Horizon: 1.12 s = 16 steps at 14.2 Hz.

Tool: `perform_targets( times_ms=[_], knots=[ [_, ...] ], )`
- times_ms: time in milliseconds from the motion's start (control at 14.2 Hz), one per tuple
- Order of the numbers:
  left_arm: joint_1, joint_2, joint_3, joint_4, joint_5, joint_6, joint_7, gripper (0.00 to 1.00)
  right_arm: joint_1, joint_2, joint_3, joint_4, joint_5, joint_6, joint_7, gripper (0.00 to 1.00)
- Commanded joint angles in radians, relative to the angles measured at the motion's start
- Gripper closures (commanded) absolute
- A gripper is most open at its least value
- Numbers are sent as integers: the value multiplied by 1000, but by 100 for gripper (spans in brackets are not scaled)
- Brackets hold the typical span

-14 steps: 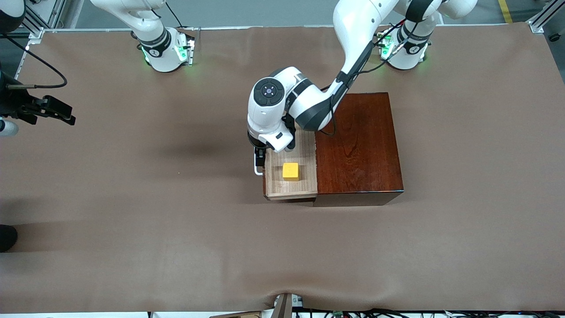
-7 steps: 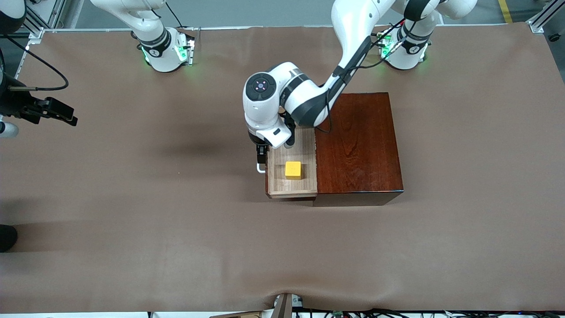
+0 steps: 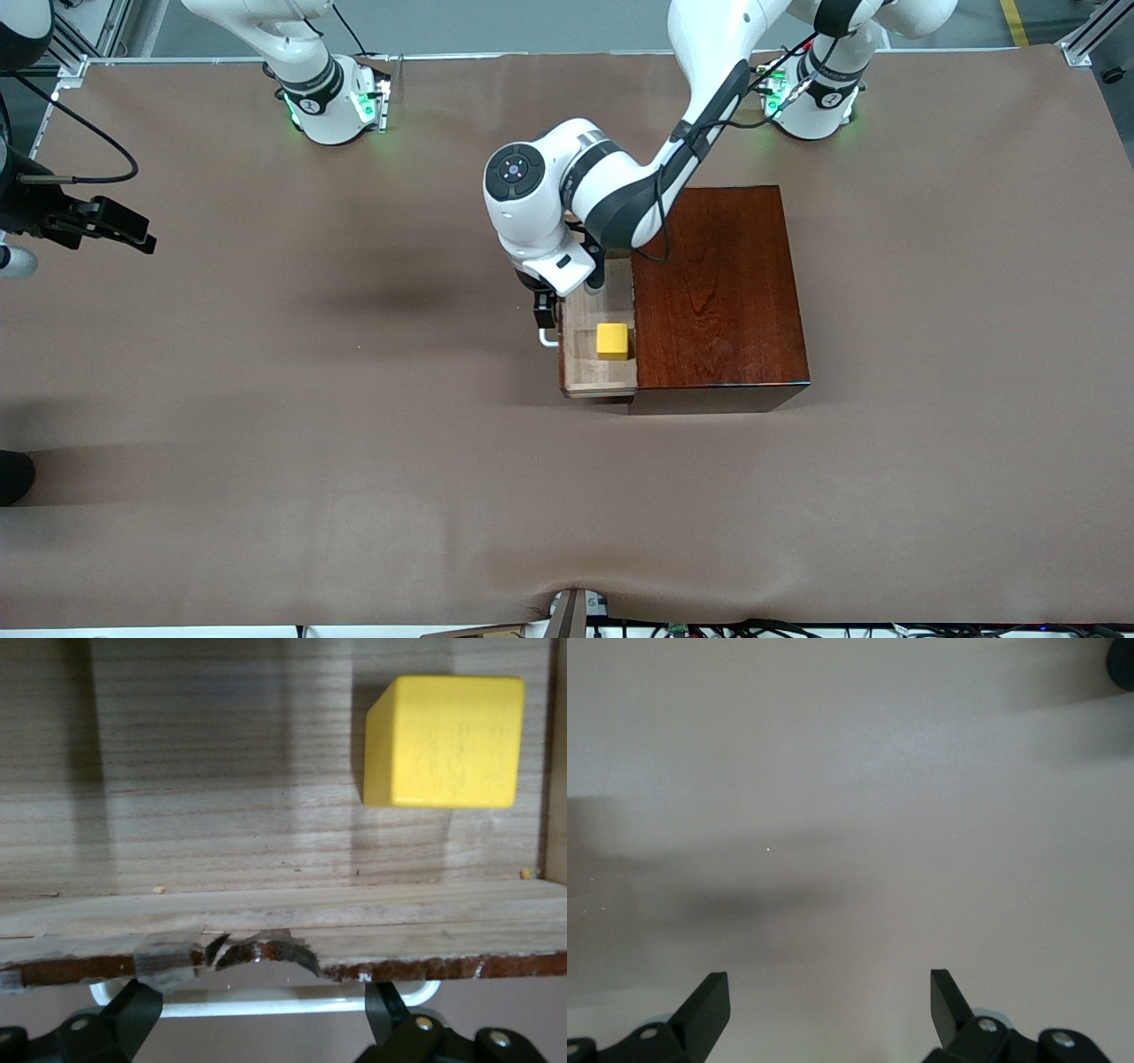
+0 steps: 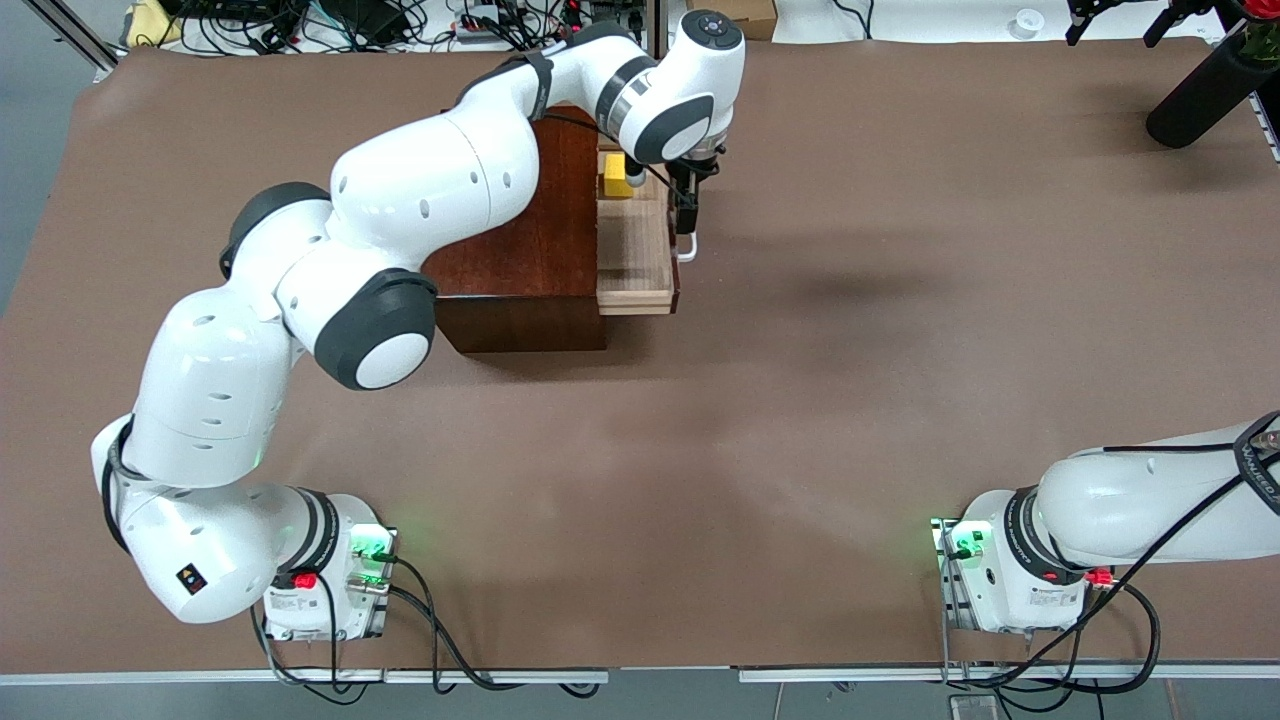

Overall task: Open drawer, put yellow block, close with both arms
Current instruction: 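Push the drawer shut into the box with the left gripper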

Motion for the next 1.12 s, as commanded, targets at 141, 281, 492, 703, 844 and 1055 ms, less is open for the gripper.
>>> perform_targets(
  times_ms=[141,281,492,703,844,1055],
  knots=[
    [-17,-34,37,-44,124,-117,21,0,-18,-18,13,-15,20,2,11,0],
    [-12,-34,41,-44,129,-148,21,0,-17,-18,13,-14,19,2,11,0],
    [-11,-49,41,-45,178,-189,21,0,-15,-18,14,-14,20,2,11,0],
    [-8,-53,42,-48,206,-232,23,0,-15,-18,13,-14,19,3,11,0],
    [-8,-53,51,-55,210,-250,23,0,-15,-18,14,-14,20,3,11,0],
    [-5,-53,53,-61,212,-281,26,0,-17,-18,13,-12,19,5,11,0]
  ],
)
